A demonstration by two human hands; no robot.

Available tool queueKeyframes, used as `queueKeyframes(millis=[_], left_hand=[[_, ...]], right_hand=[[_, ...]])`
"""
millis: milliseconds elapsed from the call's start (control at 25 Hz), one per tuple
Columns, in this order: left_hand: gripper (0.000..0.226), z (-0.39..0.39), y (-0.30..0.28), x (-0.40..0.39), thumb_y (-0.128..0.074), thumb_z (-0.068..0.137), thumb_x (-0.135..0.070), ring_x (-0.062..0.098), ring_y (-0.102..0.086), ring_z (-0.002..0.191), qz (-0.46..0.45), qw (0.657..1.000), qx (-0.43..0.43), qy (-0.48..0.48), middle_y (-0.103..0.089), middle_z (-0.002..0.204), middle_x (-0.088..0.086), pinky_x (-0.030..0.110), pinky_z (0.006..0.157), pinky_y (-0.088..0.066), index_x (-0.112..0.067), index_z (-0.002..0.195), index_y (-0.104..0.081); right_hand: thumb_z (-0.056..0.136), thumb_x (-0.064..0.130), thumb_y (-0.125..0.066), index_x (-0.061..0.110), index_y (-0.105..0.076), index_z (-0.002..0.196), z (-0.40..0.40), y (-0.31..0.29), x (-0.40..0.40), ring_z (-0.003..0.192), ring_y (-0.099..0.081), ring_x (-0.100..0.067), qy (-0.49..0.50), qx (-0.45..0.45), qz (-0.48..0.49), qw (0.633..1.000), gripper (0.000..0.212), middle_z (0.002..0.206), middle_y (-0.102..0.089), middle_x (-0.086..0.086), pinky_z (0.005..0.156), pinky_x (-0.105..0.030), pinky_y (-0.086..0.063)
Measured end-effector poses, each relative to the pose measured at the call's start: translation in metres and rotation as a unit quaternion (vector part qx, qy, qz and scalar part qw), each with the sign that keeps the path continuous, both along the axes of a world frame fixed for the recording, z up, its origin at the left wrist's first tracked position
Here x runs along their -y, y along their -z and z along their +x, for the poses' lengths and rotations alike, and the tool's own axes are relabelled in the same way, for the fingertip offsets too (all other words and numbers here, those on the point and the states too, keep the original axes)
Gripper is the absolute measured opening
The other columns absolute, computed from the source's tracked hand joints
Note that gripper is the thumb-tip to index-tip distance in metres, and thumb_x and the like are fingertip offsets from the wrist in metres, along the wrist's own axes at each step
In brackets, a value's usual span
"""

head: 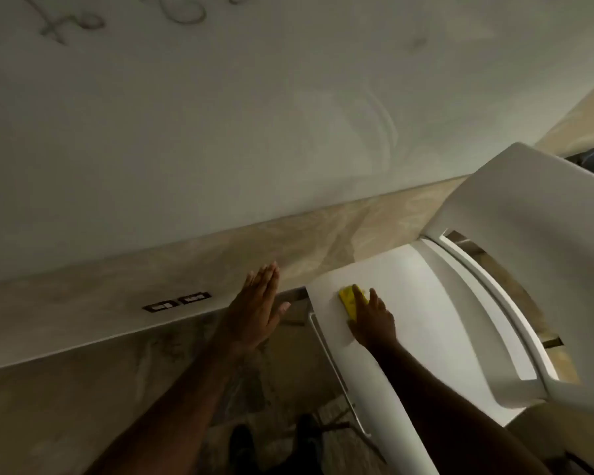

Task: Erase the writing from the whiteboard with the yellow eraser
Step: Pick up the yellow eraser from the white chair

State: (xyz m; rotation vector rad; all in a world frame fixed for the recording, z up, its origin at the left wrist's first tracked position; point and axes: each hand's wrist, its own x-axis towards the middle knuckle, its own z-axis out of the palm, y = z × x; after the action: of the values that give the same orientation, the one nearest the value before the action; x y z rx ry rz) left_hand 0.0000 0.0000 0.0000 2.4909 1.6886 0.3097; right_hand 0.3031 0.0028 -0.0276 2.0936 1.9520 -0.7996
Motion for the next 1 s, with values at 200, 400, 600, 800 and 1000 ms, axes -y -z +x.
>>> queueKeyframes(millis=[200,400,600,800,1000], left_hand=[[0.079,-0.009,0.014,0.016,-0.023,0.115,-0.06,0.035,-0.037,0.159,0.034,0.999,-0.03,0.008,-0.035,0.173,0.02,0.047,0.133,-0.024,0.001,0.166,-0.033],[0.08,-0.032,-0.013,0.008,-0.02,0.114,-0.06,0.034,-0.034,0.16,0.04,0.998,-0.054,0.0,-0.032,0.175,0.018,0.047,0.132,-0.027,-0.001,0.167,-0.031],[0.079,-0.063,-0.075,-0.014,-0.019,0.114,-0.059,0.034,-0.029,0.163,0.056,0.996,-0.072,0.005,-0.027,0.177,0.017,0.049,0.133,-0.027,-0.001,0.168,-0.029],[0.076,-0.11,-0.152,-0.033,-0.034,0.114,-0.053,0.035,-0.028,0.163,0.157,0.983,-0.095,-0.014,-0.023,0.178,0.017,0.043,0.135,-0.007,-0.001,0.169,-0.028],[0.079,-0.162,-0.246,-0.049,-0.044,0.112,-0.052,0.032,-0.025,0.165,0.248,0.963,-0.093,-0.044,-0.019,0.18,0.015,0.044,0.134,-0.016,-0.002,0.17,-0.025]], right_hand=[[0.103,0.027,-0.056,0.035,0.0,0.165,0.001,0.017,0.006,0.119,-0.048,-0.032,0.041,-0.003,0.005,0.999,0.084,0.145,-0.039,-0.011,0.093,-0.048,-0.052],[0.102,0.028,-0.062,0.038,0.009,0.163,-0.01,0.001,0.012,0.111,-0.05,-0.026,0.058,-0.038,0.051,0.996,0.095,0.14,-0.039,-0.007,0.082,-0.038,-0.052],[0.098,0.029,-0.068,0.02,-0.004,0.165,-0.03,-0.04,0.007,0.11,-0.056,-0.021,0.035,-0.001,0.138,0.99,0.094,0.142,-0.048,-0.006,0.08,-0.031,-0.056],[0.087,0.015,-0.065,0.018,-0.035,0.148,-0.074,-0.108,-0.012,0.101,-0.059,-0.023,0.006,0.003,0.239,0.971,0.067,0.131,-0.057,-0.004,0.069,-0.031,-0.048],[0.068,0.026,-0.086,0.021,-0.04,0.138,-0.126,-0.2,-0.054,0.092,-0.064,-0.03,-0.052,-0.043,0.357,0.932,0.084,0.12,-0.059,-0.003,0.059,-0.041,-0.054]])
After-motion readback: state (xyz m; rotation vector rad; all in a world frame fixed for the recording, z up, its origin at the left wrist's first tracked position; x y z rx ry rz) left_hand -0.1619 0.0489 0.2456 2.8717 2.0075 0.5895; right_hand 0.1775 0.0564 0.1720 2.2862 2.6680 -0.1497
